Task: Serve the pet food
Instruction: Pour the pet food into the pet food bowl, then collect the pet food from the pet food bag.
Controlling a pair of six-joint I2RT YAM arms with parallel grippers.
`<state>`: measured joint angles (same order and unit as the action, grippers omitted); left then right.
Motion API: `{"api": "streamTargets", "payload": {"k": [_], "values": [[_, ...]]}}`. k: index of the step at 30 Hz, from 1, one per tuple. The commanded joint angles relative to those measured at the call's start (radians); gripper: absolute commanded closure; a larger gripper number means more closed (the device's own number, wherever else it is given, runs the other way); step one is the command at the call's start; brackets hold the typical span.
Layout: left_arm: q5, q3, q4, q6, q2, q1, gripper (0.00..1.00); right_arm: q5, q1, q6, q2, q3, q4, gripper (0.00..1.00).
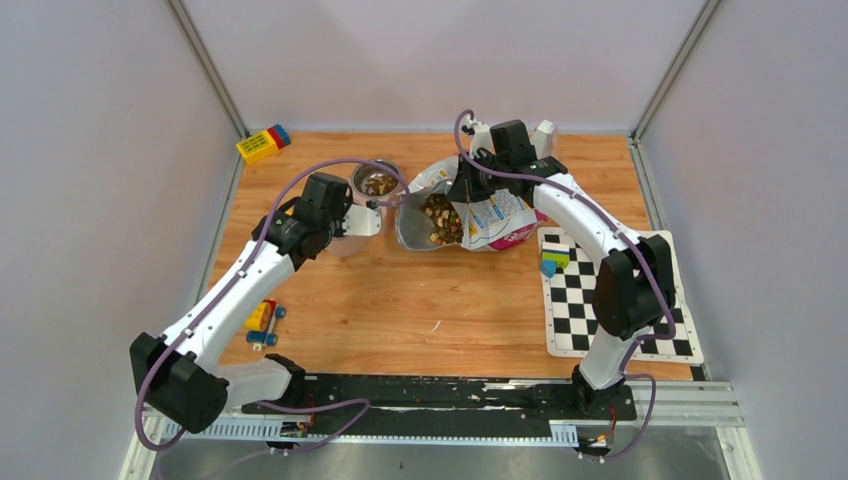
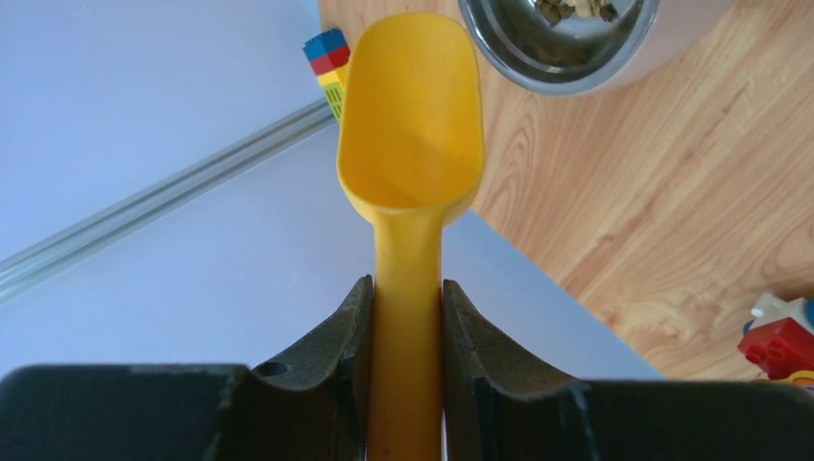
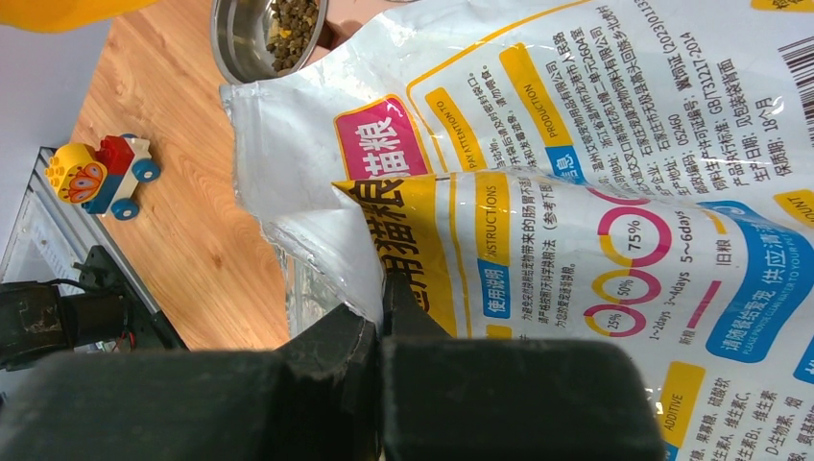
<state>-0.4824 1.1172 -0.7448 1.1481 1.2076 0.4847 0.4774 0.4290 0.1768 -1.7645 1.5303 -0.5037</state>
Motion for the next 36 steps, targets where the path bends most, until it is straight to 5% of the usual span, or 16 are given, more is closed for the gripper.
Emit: {"api": "streamTargets", "payload": {"k": [1,13,17,19,23,27,36], "values": [[0.036,0.017,-0.017,-0.059,-0.019,0.006,1.0,0.01,0.004,-0.007,0.077,0.001,0.001,1.0],[0.336,0.14,-0.051,-0.377,-0.071,-0.11,1.0,0.013,0.004,-0.01,0.091,-0.004,0.002,1.0],[0.574,0.191,-0.121,-0.424,-0.106,-0.204,1.0,0.016,0.004,-0.008,0.091,-0.002,0.003,1.0],[0.78,0.227,-0.173,-0.428,-0.127,-0.216,1.0,0.019,0.004,-0.005,0.084,0.001,0.002,1.0],[0.975,0.282,-0.239,-0.444,-0.133,-0.202,1.0,0.023,0.004,-0.002,0.072,0.004,0.002,1.0],[0.845,0.302,-0.243,-0.432,-0.104,-0.079,1.0,0.02,0.004,-0.003,0.072,0.004,0.002,1.0],[0.849,0.377,-0.261,-0.468,0.005,0.01,1.0,0.016,0.004,-0.005,0.068,0.004,0.002,1.0]]}}
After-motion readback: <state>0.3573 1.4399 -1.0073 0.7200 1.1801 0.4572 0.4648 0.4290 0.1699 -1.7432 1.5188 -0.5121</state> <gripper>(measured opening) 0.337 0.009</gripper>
